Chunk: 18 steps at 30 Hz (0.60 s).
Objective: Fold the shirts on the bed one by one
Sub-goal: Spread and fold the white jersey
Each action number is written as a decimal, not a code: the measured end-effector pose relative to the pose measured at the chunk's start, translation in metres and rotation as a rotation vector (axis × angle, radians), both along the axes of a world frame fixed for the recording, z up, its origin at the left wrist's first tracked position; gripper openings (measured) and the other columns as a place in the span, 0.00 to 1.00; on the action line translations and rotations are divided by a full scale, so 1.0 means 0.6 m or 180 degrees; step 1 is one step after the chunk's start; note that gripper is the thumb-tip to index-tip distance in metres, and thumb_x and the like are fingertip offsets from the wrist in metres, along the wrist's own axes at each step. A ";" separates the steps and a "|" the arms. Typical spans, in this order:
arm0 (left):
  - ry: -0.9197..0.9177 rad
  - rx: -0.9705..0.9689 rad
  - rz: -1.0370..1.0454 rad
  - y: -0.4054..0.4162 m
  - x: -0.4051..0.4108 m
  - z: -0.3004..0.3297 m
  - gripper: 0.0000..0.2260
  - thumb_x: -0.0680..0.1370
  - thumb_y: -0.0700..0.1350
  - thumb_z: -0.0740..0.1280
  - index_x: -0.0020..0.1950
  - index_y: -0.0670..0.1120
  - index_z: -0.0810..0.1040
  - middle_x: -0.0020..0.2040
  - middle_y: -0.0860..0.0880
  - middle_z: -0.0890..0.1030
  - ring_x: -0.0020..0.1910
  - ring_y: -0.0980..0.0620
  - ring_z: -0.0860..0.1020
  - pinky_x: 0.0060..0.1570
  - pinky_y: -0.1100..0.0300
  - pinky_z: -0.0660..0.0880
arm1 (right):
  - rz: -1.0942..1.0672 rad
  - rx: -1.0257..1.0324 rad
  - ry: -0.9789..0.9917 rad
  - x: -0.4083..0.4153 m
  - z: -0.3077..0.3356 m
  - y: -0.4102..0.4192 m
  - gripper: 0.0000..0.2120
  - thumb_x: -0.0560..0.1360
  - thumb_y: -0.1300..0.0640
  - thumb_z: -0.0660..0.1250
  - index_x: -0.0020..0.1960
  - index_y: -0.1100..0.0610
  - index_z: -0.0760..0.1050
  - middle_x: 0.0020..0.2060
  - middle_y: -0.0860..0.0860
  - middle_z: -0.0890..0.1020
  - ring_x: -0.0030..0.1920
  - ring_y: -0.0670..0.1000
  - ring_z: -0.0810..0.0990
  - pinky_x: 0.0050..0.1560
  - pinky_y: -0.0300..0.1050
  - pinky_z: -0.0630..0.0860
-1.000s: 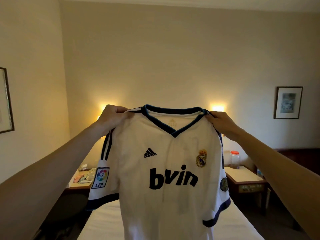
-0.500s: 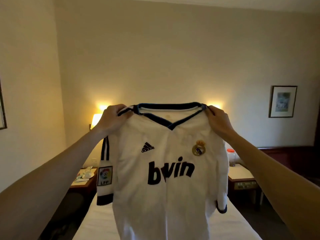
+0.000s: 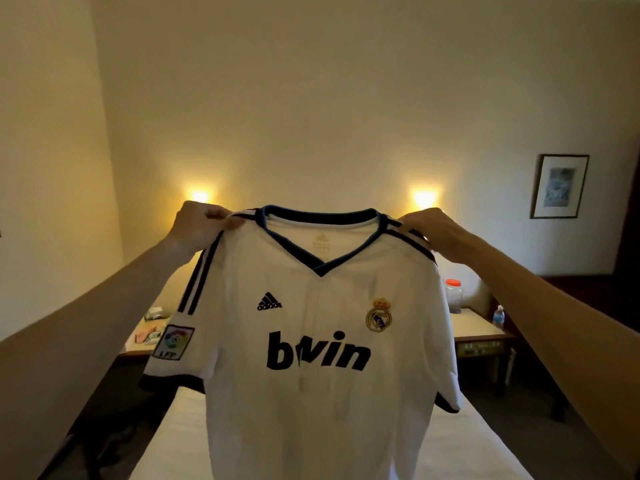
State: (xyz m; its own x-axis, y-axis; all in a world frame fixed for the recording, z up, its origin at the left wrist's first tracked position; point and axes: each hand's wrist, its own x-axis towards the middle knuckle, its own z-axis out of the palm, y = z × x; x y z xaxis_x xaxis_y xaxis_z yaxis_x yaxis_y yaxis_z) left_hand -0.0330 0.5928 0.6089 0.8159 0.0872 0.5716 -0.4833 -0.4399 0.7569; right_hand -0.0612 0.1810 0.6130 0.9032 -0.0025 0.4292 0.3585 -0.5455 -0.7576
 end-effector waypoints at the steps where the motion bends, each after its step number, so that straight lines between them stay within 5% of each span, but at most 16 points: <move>1: 0.0051 0.0001 -0.0037 0.003 0.001 -0.002 0.04 0.73 0.46 0.77 0.43 0.47 0.85 0.42 0.51 0.83 0.42 0.53 0.78 0.41 0.61 0.75 | 0.0060 -0.0058 0.0056 -0.002 -0.002 -0.002 0.08 0.75 0.63 0.67 0.40 0.66 0.80 0.32 0.52 0.79 0.35 0.51 0.74 0.33 0.37 0.73; 4: 0.0217 -0.0181 -0.0187 0.011 0.005 -0.011 0.07 0.77 0.44 0.73 0.54 0.45 0.84 0.46 0.55 0.82 0.44 0.59 0.78 0.40 0.67 0.72 | 0.0134 -0.0403 0.0196 -0.007 -0.013 -0.005 0.07 0.78 0.58 0.69 0.50 0.59 0.84 0.42 0.56 0.83 0.41 0.51 0.81 0.40 0.41 0.79; 7: 0.0340 -0.0370 -0.0355 0.015 0.008 -0.021 0.10 0.78 0.42 0.71 0.59 0.44 0.83 0.50 0.53 0.82 0.49 0.56 0.78 0.45 0.65 0.73 | 0.0146 -0.0423 0.0057 -0.005 -0.027 -0.001 0.07 0.77 0.55 0.71 0.48 0.58 0.83 0.41 0.56 0.82 0.39 0.50 0.79 0.38 0.38 0.77; 14: 0.0507 -0.0128 -0.0224 0.005 0.005 -0.038 0.09 0.84 0.43 0.60 0.53 0.41 0.79 0.52 0.45 0.77 0.50 0.47 0.74 0.50 0.54 0.70 | 0.0263 -0.0534 0.0230 -0.003 -0.040 0.025 0.02 0.73 0.52 0.74 0.43 0.49 0.85 0.36 0.47 0.85 0.36 0.45 0.83 0.36 0.33 0.76; 18: 0.0645 0.0253 -0.0301 -0.001 -0.005 -0.058 0.09 0.82 0.45 0.60 0.43 0.46 0.75 0.47 0.48 0.75 0.47 0.50 0.72 0.47 0.55 0.68 | 0.0204 -0.0364 0.0124 -0.010 -0.047 0.033 0.09 0.72 0.48 0.74 0.34 0.48 0.84 0.28 0.46 0.82 0.28 0.43 0.80 0.31 0.31 0.74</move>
State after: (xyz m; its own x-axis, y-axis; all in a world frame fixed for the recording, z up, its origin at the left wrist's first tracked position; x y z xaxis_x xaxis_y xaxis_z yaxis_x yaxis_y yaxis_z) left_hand -0.0362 0.5922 0.5744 0.9171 -0.0339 0.3972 -0.3668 -0.4618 0.8076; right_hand -0.0673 0.2009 0.5847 0.9159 0.1027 0.3880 0.3669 -0.6060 -0.7058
